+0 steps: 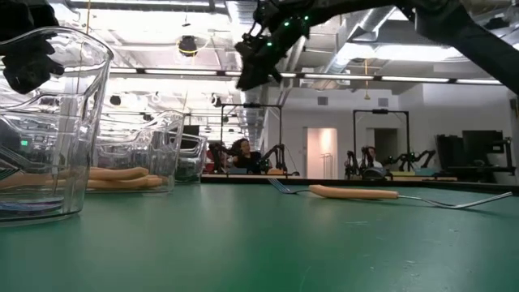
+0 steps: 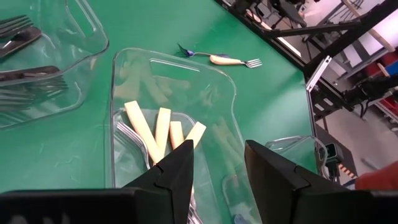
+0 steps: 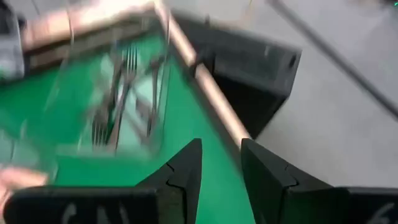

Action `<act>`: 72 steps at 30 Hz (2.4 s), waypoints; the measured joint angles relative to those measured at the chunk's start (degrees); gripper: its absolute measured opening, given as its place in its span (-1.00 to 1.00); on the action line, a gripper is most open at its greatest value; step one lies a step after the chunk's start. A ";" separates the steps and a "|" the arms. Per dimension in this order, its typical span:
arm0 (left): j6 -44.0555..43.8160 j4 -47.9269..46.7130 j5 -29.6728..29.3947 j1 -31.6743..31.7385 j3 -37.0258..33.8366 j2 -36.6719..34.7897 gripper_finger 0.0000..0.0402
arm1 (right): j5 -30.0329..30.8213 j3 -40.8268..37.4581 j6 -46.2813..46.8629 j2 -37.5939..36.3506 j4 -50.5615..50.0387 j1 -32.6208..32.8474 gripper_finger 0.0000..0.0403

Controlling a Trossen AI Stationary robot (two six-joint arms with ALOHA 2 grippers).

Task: Sort silverware by color (type)
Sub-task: Put the orange fork into the middle transparent bin

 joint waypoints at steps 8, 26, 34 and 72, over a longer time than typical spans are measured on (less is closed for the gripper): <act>-0.07 -0.02 -0.03 0.01 0.00 0.00 -0.36 | -0.09 0.00 1.83 -0.71 -22.29 0.32 -0.36; 0.33 -0.02 0.31 0.02 0.01 0.00 -0.36 | 2.80 -1.40 8.68 -1.62 -43.71 13.79 -0.36; 1.60 -0.02 0.55 0.02 0.00 0.00 -0.36 | 2.93 -1.42 8.59 -6.66 -43.71 16.02 -0.37; 3.96 0.12 0.72 0.01 0.02 -0.02 -0.36 | -2.08 -70.41 28.66 -57.08 19.22 21.29 -0.37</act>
